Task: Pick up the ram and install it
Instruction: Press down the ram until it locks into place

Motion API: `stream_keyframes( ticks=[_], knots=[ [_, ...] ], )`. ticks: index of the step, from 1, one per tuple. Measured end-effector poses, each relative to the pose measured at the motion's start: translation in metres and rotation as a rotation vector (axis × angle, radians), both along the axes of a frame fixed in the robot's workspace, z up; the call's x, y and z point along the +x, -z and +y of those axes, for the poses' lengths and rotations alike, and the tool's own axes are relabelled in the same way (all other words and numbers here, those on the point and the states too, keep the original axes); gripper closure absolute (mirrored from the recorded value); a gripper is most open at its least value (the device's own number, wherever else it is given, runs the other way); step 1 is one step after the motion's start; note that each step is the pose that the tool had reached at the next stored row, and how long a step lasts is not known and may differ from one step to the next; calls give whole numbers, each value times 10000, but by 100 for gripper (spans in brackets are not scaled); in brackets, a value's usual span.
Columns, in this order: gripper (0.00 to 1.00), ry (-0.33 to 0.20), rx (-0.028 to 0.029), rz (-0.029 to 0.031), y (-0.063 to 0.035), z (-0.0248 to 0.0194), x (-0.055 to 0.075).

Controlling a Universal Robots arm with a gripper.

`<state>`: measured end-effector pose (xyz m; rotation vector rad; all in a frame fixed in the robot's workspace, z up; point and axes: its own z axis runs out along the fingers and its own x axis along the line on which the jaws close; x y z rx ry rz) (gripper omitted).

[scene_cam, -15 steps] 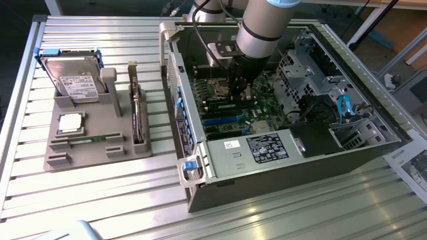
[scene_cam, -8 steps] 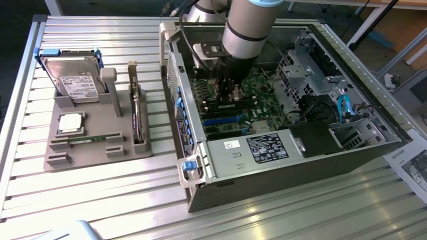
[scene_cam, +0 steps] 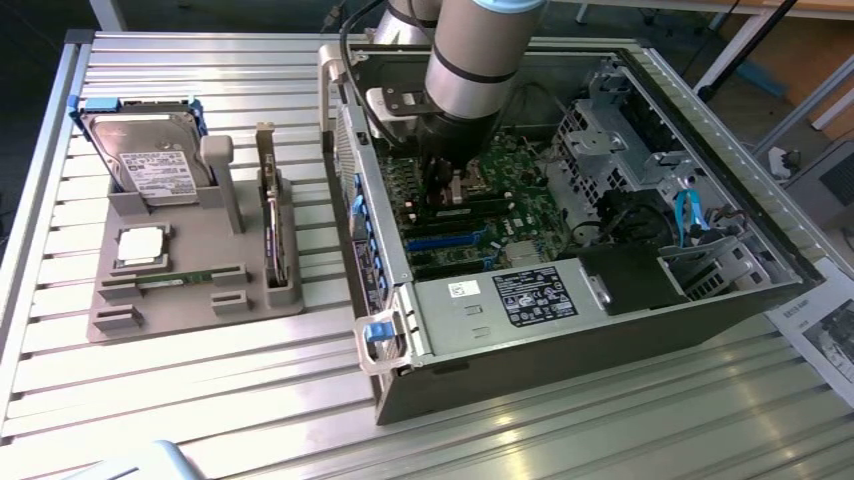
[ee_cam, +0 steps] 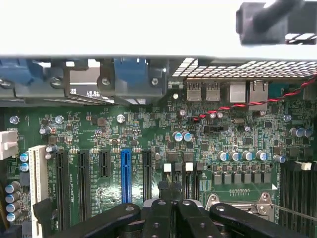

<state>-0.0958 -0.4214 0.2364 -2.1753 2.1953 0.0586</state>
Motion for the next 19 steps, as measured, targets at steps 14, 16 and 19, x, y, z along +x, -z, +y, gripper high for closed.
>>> stream_keyframes(
  ticks=[14,16,19],
  knots=[
    [90,1,-1,-5,30,0,-3],
    [90,1,-1,-5,35,0,-3],
    [90,1,-2,-5,43,-1,-3]
  ],
)
